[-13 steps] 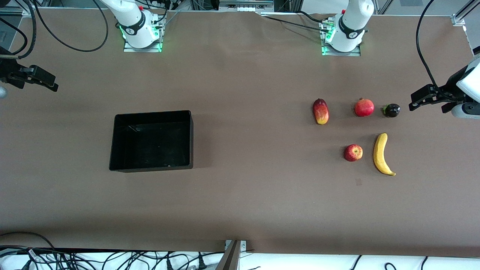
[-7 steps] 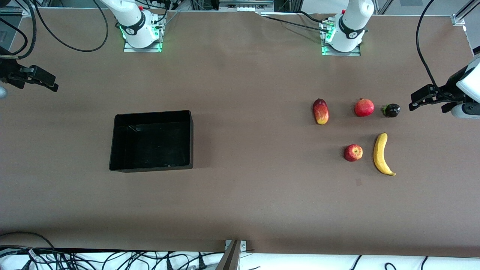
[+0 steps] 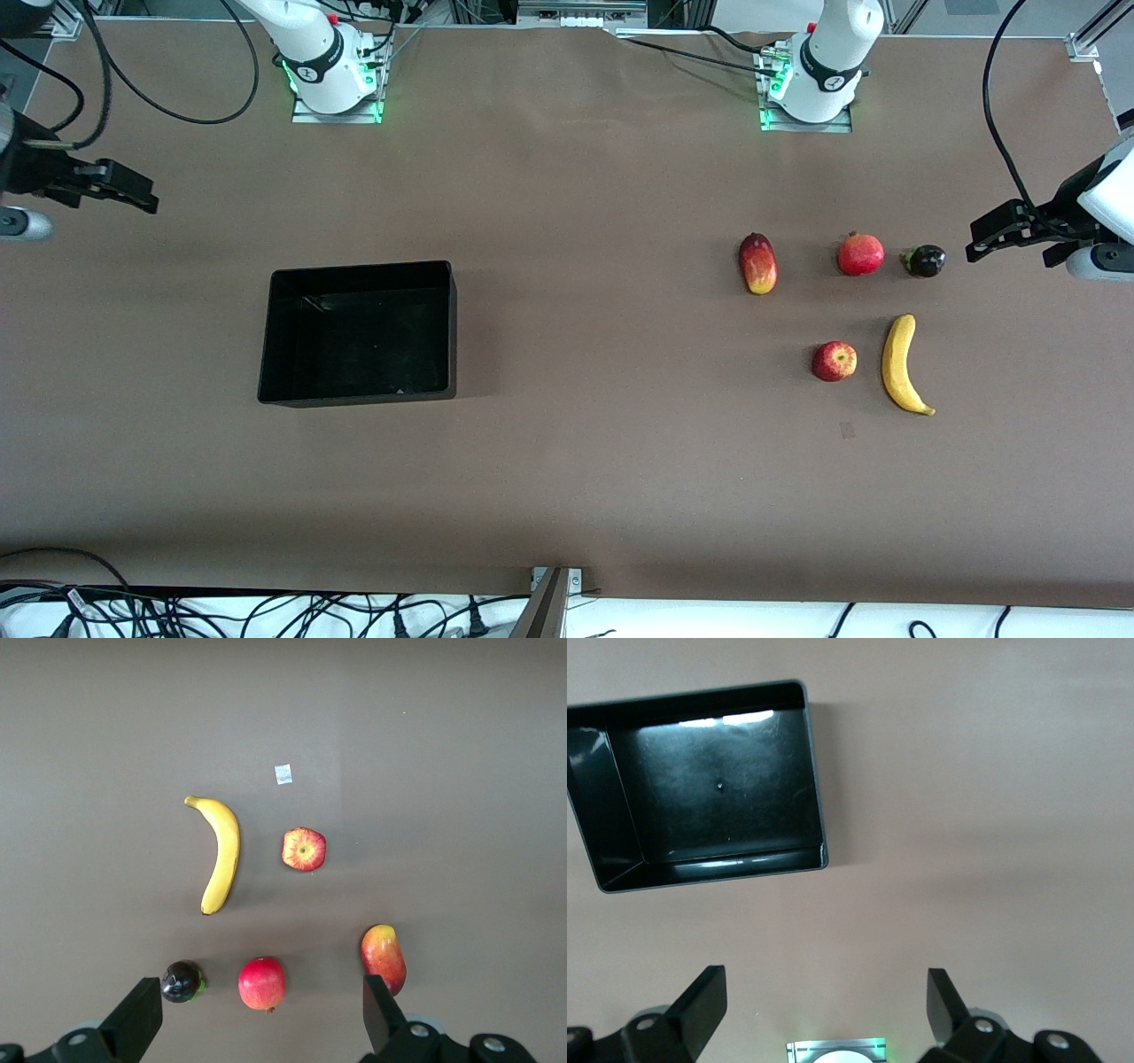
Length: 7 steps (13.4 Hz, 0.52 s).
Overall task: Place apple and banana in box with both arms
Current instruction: 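Reach the right gripper down to the rim of the black box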
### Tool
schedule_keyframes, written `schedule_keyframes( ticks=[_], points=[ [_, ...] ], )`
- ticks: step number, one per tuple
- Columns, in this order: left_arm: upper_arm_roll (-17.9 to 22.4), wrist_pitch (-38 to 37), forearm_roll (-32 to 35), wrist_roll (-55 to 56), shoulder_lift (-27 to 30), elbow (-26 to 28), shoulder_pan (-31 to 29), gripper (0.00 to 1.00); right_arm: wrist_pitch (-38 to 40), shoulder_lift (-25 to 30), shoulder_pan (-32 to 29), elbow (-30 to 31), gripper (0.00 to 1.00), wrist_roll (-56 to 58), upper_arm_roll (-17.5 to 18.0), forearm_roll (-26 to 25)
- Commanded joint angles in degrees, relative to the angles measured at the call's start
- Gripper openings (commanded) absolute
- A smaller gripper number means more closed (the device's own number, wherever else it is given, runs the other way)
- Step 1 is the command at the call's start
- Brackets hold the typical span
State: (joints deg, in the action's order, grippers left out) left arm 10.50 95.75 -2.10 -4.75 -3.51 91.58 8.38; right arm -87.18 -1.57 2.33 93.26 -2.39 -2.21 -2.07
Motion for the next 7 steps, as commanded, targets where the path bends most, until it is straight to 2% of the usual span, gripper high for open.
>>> schedule_keyframes(
  ticks=[1,4,7],
  points=[
    [0.84,-0.74,-0.28,0.62,-0.18,-0.61,0.85,1.00,-10.50,0.34,0.75,9.35,1.00,-3.05,0.19,2.23],
    [0.84,-0.74,-0.28,0.62,-0.18,-0.61,0.85,1.00,-27.20,1.04,0.84,20.70,1.00,-3.33,0.19,2.77],
    [0.84,-0.74,-0.36,0.62,-0.18,-0.61,0.85,1.00,-47.57,-0.79,0.84,32.47,1.00,-5.78,0.19,2.77]
  ],
)
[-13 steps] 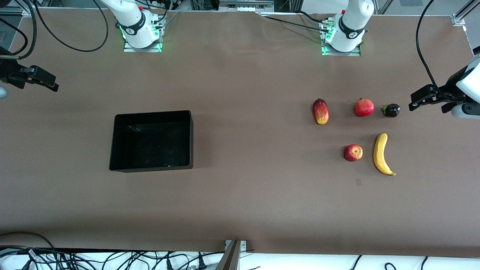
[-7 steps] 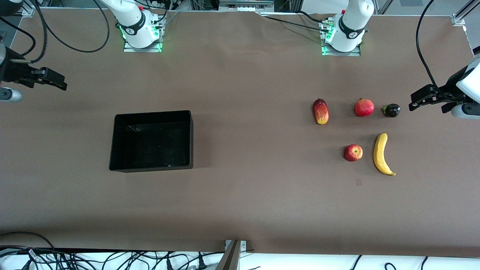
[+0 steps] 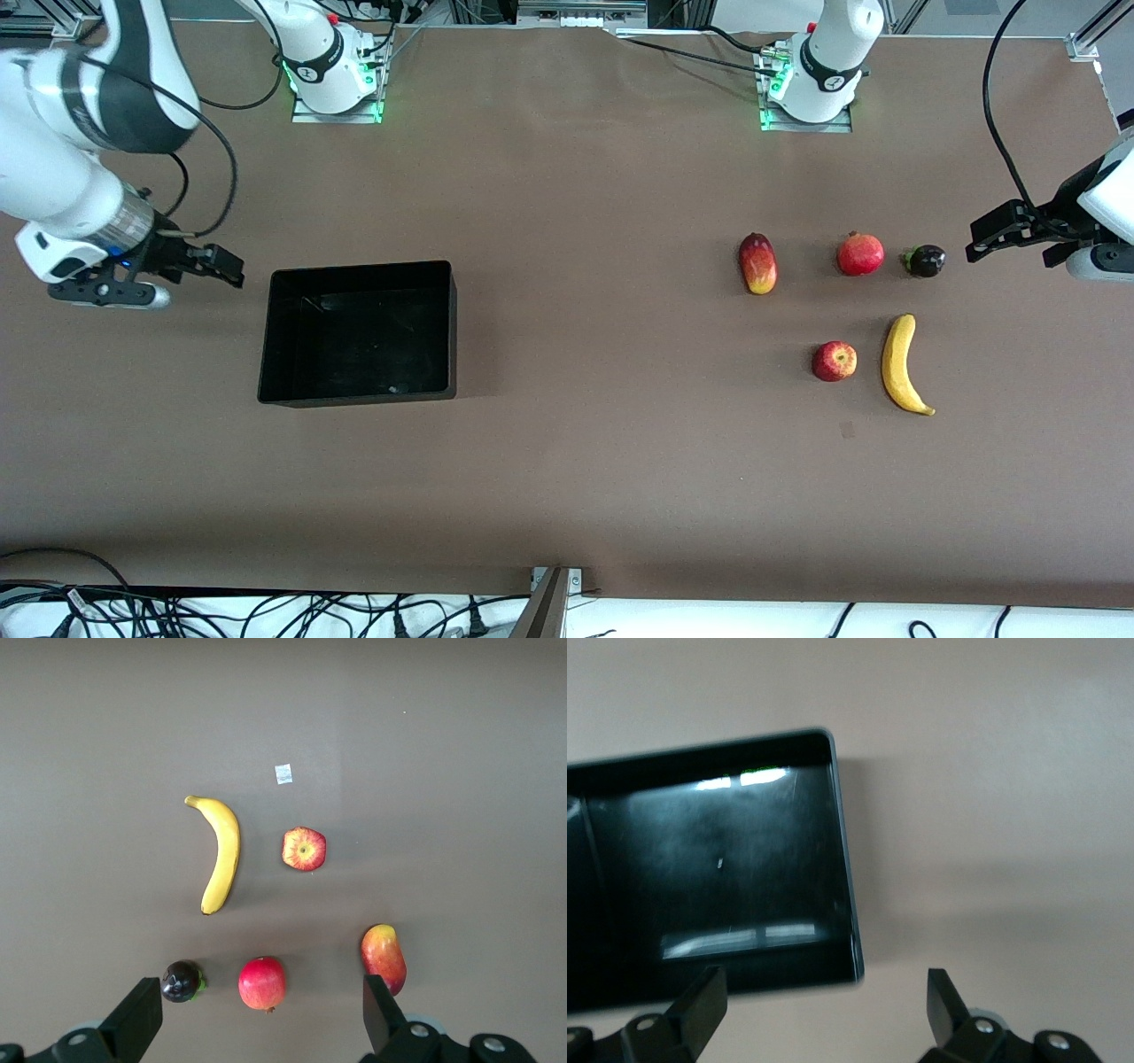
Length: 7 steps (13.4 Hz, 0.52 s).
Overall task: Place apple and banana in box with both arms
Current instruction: 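Reach the right gripper down to the rim of the black box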
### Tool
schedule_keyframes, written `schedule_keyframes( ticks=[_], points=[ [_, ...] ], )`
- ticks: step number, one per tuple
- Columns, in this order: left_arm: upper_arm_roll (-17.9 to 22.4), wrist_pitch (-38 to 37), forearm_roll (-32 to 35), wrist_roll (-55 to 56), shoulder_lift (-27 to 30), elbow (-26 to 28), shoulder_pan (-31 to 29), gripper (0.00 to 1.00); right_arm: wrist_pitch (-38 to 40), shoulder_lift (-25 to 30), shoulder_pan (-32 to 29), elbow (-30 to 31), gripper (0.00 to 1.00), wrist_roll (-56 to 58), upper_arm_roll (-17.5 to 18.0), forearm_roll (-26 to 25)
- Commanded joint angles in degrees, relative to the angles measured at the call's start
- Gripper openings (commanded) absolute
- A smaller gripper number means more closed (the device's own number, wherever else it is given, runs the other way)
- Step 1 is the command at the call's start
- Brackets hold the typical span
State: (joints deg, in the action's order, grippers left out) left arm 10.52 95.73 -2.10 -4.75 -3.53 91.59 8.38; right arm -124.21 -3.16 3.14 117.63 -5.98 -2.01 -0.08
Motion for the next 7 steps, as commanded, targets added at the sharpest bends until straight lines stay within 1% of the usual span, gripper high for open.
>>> schedule_keyframes(
  ticks=[1,2,5,7],
  points=[
    [0.82,-0.72,-0.28,0.62,-0.16,-0.62,0.85,1.00,-17.40,0.00,0.03,11.80,1.00,-2.20,0.07,0.78],
    [0.82,-0.72,-0.28,0.62,-0.16,-0.53,0.85,1.00,-22.08,-1.05,0.03,13.75,1.00,-2.20,0.07,0.78],
    [0.82,-0.72,-0.36,0.62,-0.16,-0.62,0.85,1.00,-25.80,-4.83,0.03,14.03,1.00,-2.11,-0.02,0.78],
    [0.82,-0.72,-0.28,0.62,-0.16,-0.62,0.85,1.00,-29.49,-8.43,0.03,14.12,1.00,-2.11,-0.02,0.78]
  ],
)
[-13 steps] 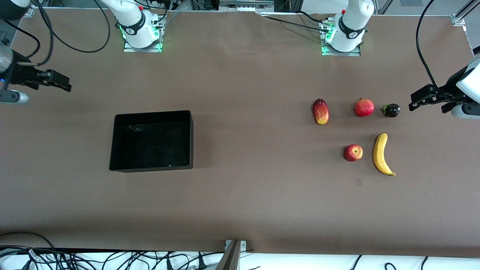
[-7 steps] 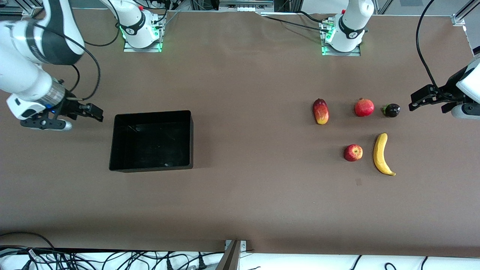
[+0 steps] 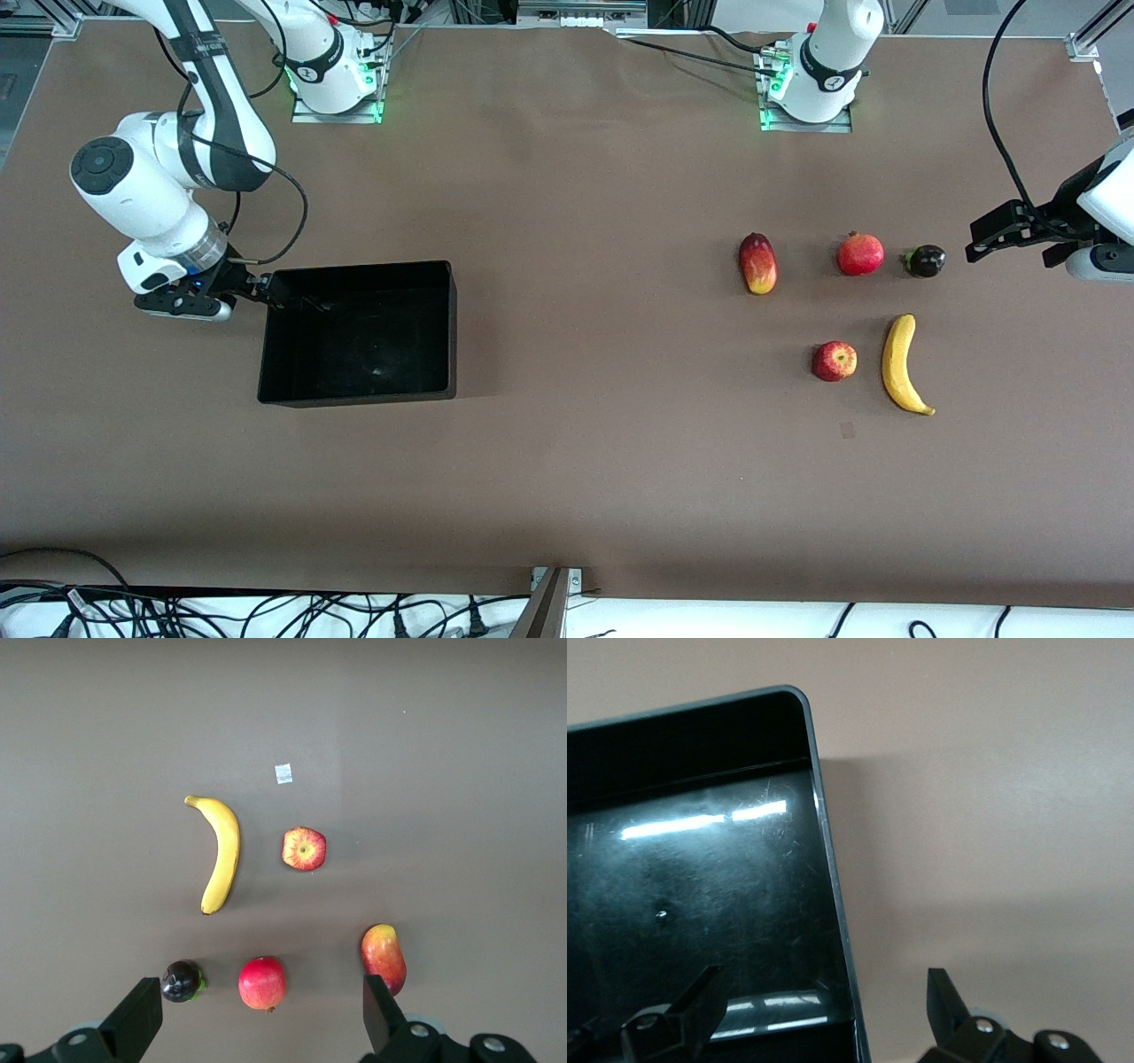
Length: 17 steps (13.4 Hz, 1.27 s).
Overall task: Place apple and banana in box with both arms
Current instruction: 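Reach the right gripper down to the rim of the black box, then close the right gripper on the black box rim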
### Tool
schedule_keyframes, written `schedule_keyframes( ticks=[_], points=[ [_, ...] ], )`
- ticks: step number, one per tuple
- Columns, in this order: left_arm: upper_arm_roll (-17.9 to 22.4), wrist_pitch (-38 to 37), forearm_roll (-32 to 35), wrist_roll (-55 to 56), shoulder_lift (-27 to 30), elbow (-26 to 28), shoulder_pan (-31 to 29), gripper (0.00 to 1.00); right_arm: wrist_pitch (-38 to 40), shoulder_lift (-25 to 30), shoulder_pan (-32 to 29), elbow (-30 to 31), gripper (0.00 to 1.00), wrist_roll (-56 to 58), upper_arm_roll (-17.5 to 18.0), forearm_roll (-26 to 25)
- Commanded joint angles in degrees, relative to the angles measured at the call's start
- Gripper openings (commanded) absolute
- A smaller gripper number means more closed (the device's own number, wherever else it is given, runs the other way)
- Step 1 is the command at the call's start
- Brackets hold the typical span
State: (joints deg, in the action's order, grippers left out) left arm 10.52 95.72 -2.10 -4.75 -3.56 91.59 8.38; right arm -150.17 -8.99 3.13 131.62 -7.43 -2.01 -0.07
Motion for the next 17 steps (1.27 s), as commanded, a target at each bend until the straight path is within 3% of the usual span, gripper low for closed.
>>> schedule_keyframes(
  ticks=[1,4,5,6,7,17],
  points=[
    [0.82,-0.71,-0.36,0.62,-0.14,-0.62,0.85,1.00,-4.07,-3.83,0.03,0.04,1.00,-0.57,-0.01,0.69],
    [0.82,-0.71,-0.28,0.71,-0.14,-0.62,0.85,1.00,-7.48,-6.91,0.12,0.04,0.96,-0.39,-0.01,0.60],
    [0.82,-0.71,-0.36,0.71,-0.14,-0.62,0.85,1.00,-9.76,-8.22,0.21,0.04,0.77,-0.13,-0.01,0.60],
    [0.82,-0.71,-0.28,0.71,-0.14,-0.62,0.85,1.00,-11.09,-8.93,0.21,0.22,0.32,0.31,-0.01,0.42],
    [0.82,-0.71,-0.36,0.71,-0.14,-0.62,0.85,1.00,-11.19,-9.11,0.56,0.13,0.02,0.40,-0.01,0.42],
    [0.82,-0.71,-0.36,1.23,-0.14,-0.62,0.85,1.00,-10.84,-8.59,0.65,-0.75,0.00,4.88,0.17,0.16]
  ],
)
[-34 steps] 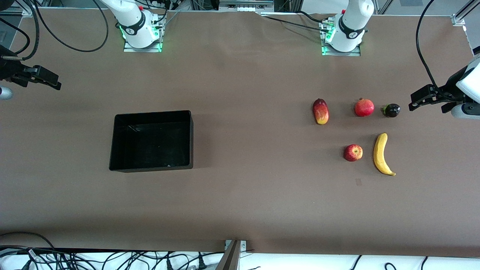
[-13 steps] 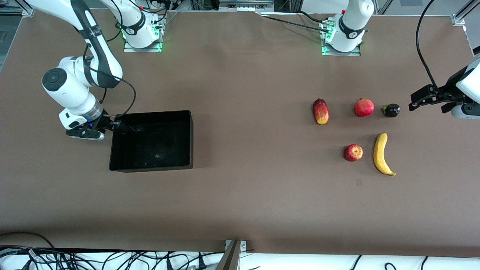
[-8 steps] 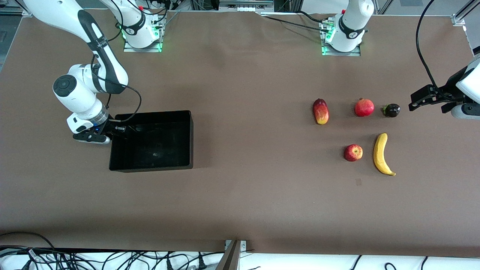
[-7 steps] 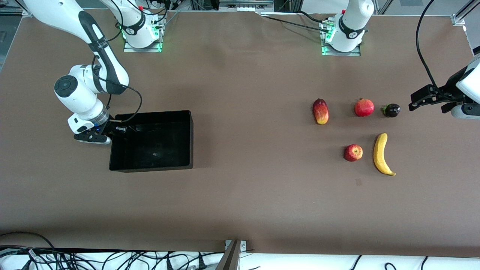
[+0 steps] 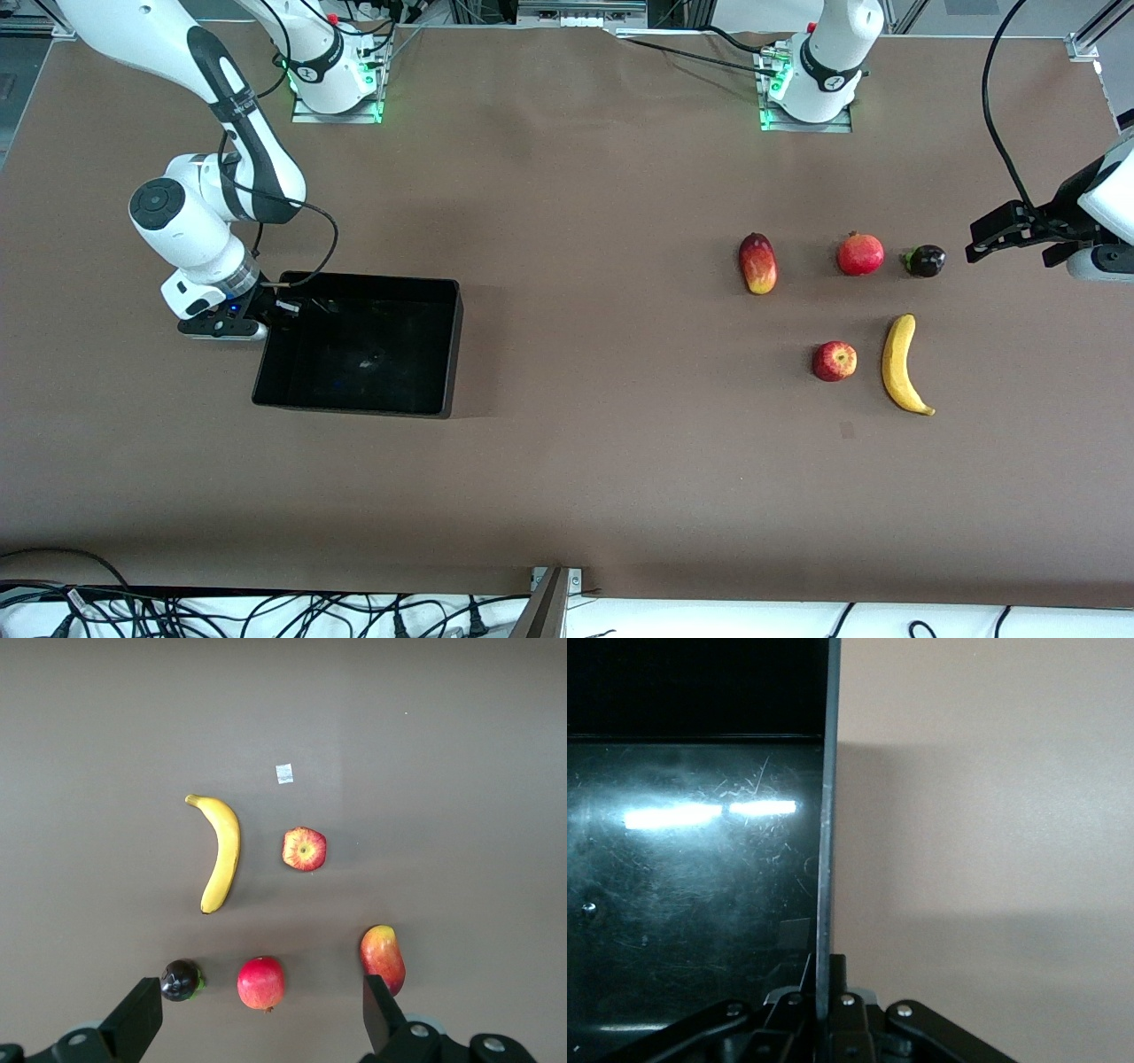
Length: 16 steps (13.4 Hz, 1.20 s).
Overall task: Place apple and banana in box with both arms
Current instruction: 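Close the right gripper on the black box rim, then slide the black box with the right gripper toward the fruit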
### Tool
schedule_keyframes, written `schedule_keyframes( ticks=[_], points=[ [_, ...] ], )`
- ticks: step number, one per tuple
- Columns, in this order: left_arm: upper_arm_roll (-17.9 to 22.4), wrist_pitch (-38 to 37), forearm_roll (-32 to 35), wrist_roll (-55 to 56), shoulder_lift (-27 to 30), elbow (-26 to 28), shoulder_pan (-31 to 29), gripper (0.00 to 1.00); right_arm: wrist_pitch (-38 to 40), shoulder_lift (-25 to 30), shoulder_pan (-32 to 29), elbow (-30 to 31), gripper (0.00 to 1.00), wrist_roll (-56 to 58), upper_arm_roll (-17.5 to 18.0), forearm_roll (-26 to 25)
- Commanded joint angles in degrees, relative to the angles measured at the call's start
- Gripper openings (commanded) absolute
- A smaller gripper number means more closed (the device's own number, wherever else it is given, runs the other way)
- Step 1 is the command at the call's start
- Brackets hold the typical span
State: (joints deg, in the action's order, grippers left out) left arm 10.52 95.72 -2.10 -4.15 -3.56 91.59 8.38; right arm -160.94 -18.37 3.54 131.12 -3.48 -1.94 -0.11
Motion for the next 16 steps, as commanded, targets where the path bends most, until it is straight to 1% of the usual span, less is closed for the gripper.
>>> schedule_keyframes(
  ticks=[1,3,4,5,7,10,11,13,14,16],
  points=[
    [0.81,-0.71,-0.28,0.63,-0.13,-0.62,0.85,1.00,0.01,1.06,0.50,-0.60,0.00,0.84,0.27,0.20],
    [0.81,-0.62,-0.28,0.54,-0.13,-0.62,0.85,1.00,1.49,1.41,0.67,-2.53,0.00,0.40,2.02,0.37],
    [0.81,-0.71,-0.28,0.54,-0.13,-0.62,0.85,1.00,5.16,1.41,0.85,-5.32,0.00,0.05,2.55,0.46],
    [0.81,-0.71,-0.36,0.63,-0.13,-0.62,0.85,1.00,10.16,0.97,1.37,-9.18,0.00,0.22,2.82,0.46],
    [0.81,-0.62,-0.37,0.63,-0.22,-0.62,0.85,1.00,20.10,0.10,4.35,-17.18,0.00,-1.00,2.73,1.16],
    [0.81,-0.62,-0.36,0.54,-0.22,-0.62,0.85,1.00,28.11,-1.31,9.62,-26.41,0.00,-9.59,2.82,1.96],
    [0.81,-0.71,-0.28,0.54,-0.22,-0.62,0.85,1.00,30.84,-2.36,12.25,-29.93,0.00,-13.01,2.82,2.04],
    [0.81,-0.62,-0.37,0.63,-0.13,-0.62,0.85,1.00,34.89,-6.30,17.52,-37.83,0.00,-21.09,2.73,1.96],
    [0.81,-0.71,-0.37,0.46,-0.22,-0.62,0.77,1.00,35.78,-8.50,20.16,-40.83,0.00,-24.70,2.73,1.96],
    [0.81,-0.62,-0.37,0.37,-0.22,-0.62,0.77,1.00,34.56,-12.63,24.65,-45.23,0.00,-31.56,2.73,1.78]
  ],
)
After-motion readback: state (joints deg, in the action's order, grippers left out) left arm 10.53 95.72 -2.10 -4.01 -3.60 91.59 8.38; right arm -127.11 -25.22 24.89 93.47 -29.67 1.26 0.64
